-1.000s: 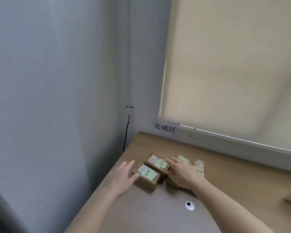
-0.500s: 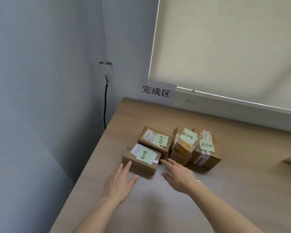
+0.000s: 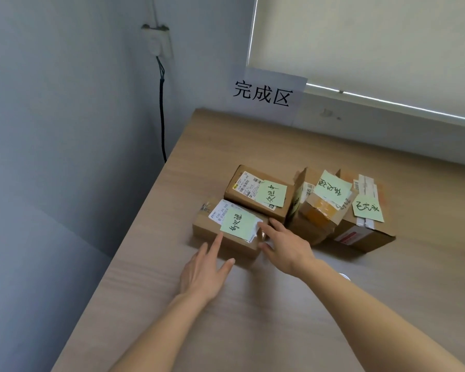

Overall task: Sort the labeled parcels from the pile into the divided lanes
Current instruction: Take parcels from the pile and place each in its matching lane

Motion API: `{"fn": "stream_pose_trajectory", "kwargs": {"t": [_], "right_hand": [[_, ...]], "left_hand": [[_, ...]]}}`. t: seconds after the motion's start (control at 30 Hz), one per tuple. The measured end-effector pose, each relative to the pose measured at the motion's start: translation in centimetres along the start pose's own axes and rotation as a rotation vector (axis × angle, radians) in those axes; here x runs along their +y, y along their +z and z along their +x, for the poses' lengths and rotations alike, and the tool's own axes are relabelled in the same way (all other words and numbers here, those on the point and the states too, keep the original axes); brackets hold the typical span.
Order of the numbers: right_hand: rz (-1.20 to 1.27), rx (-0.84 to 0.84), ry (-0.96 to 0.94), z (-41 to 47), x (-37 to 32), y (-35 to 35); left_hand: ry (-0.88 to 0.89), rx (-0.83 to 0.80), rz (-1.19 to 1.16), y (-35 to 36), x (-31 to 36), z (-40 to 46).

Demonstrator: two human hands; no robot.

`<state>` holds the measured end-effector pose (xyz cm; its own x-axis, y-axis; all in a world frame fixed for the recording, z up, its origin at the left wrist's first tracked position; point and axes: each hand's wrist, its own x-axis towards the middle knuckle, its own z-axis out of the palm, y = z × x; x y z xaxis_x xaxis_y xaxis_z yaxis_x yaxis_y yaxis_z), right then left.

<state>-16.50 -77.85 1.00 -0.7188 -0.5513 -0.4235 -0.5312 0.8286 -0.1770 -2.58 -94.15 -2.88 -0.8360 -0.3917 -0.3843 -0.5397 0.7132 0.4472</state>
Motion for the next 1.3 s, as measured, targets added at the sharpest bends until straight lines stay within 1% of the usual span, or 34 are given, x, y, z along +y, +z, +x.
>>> {"fn": "stream_pose_trajectory", "kwargs": {"t": [0.3, 0.43, 0.6, 0.77, 0.83, 0.93, 1.13, 1.23, 1.3], "right_hand": [[0.054, 0.096, -0.039, 0.5, 0.1, 1.0], [0.045, 0.115, -0.074, 0.6, 0.1, 0.9], [0.084, 0.032, -0.066, 0.9, -0.1, 0.8], [0.125, 0.047, -0.122, 0.2, -0.3, 1.7], [0.136, 0.006, -0.169, -0.1, -0.2, 2.0], [0.157, -0.119, -0.246, -0.7, -0.2, 2.8], [0.288, -0.155, -0.300, -0.9, -0.7, 4.4], [0.301, -0.188, -0.324, -1.2, -1.5, 5.0], [0.318, -0.178, -0.323, -1.5, -1.9, 5.6]], "left_hand": [[-0.002, 0.082, -0.039, 0.5, -0.9, 0.4], [0.005, 0.164, -0.033, 0.6, -1.1, 0.2], [0.007, 0.136, -0.018, 0.5, -1.5, -0.1], [-0.019, 0.122, -0.102, 0.7, -1.7, -0.7], [-0.039, 0.120, -0.159, 1.1, -1.7, -1.1], [-0.057, 0.131, -0.216, 1.6, -2.1, -1.8], [0.012, 0.151, -0.353, 2.6, -3.4, -2.8], [0.036, 0.138, -0.403, 3.1, -3.7, -3.1], [0.041, 0.136, -0.422, 3.3, -3.7, -3.5]]}}
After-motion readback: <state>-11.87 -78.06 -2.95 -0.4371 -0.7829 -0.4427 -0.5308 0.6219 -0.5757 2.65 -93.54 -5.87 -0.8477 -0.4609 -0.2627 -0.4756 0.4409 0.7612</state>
